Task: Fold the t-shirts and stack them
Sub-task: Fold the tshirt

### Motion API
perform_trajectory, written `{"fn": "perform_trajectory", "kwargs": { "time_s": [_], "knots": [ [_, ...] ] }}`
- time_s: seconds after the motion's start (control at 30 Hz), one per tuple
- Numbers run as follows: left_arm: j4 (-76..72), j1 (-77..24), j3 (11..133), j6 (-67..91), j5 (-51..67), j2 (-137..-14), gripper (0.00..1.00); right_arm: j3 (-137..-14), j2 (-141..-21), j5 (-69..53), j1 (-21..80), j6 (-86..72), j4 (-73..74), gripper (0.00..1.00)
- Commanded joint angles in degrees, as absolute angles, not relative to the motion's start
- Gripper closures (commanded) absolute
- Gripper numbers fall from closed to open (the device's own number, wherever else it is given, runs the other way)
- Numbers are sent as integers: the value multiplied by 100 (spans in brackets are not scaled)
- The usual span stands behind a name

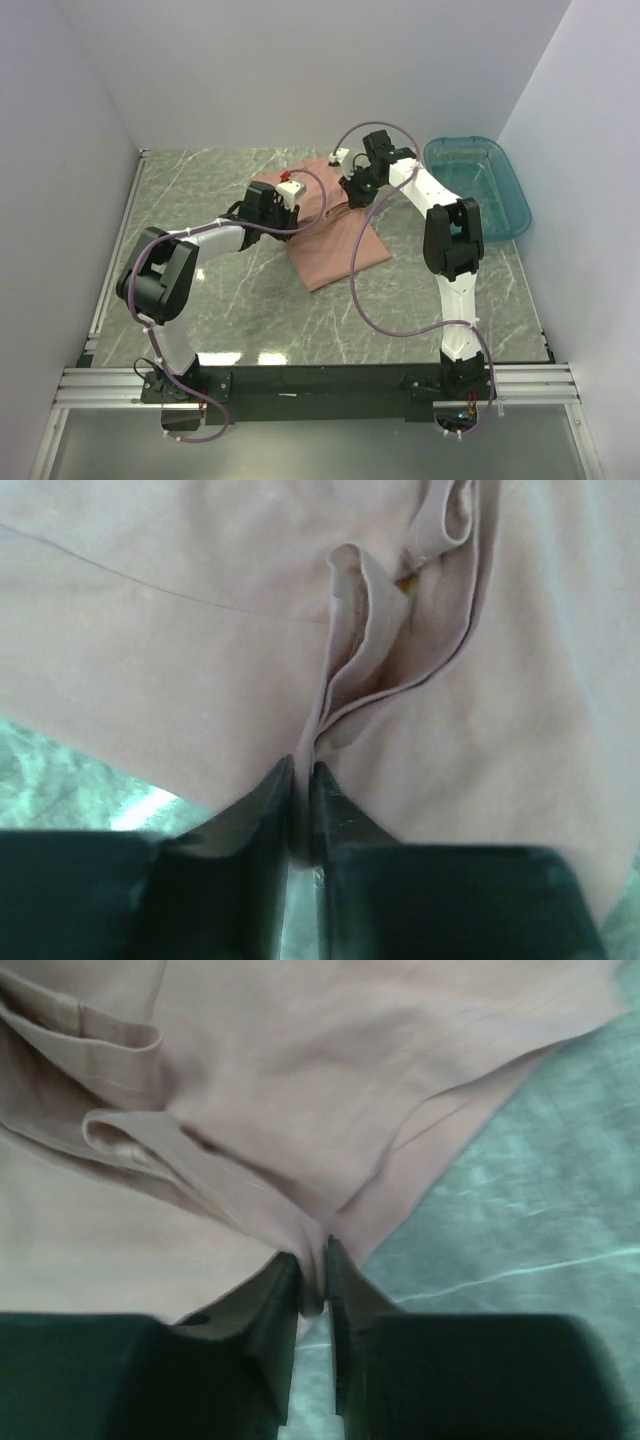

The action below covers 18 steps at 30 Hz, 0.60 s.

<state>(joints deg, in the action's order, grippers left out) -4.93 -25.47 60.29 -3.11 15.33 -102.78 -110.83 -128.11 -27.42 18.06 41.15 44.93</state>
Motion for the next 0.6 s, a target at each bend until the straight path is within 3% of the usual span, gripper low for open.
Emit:
{"fn": "perform_trajectory", "kwargs": {
  "time_s": [0.0, 0.03, 0.1, 0.23, 0.3, 0.37, 0.4, 0.43, 0.5, 0.57],
  "knots": [
    [-510, -2479, 6363, 181, 1074, -10301, 66, -11382, -12824, -2261, 1863, 3422, 3869, 74],
    [-545, -2452, 6415, 245, 924, -10196, 45, -11399, -12806, -2102, 1863, 2888, 3693, 64],
    [-624, -2373, 6512, 412, 425, -10029, 29, -11496, -12727, -1689, 1863, 2472, 3393, 57],
    [-431, -2320, 6855, 203, 61, -9389, 25, -11313, -12315, -1599, 1784, 2022, 3094, 47],
    [-431, -2320, 6638, -261, 184, -9055, 26, -11093, -11911, -2262, 1618, 2205, 3155, 46],
    [-343, -2390, 6374, -596, 938, -8475, 28, -10741, -11455, -3446, 1434, 3351, 3983, 46],
    [-273, -2486, 6024, -1015, 1132, -8264, 29, -10558, -11287, -4133, 1215, 4167, 4495, 39],
    [-116, -2618, 5812, -1246, 1386, -7853, 29, -10016, -11085, -5071, 1117, 6115, 5048, 37],
    [-62, -3232, 5111, -1816, 1328, -7473, 29, -9215, -10400, -5107, 1046, 7902, 6019, 31],
    [-123, -3976, 4652, -2073, 1056, -7085, 30, -7809, -9638, -4379, 1090, 8665, 5207, 29]
  ]
}}
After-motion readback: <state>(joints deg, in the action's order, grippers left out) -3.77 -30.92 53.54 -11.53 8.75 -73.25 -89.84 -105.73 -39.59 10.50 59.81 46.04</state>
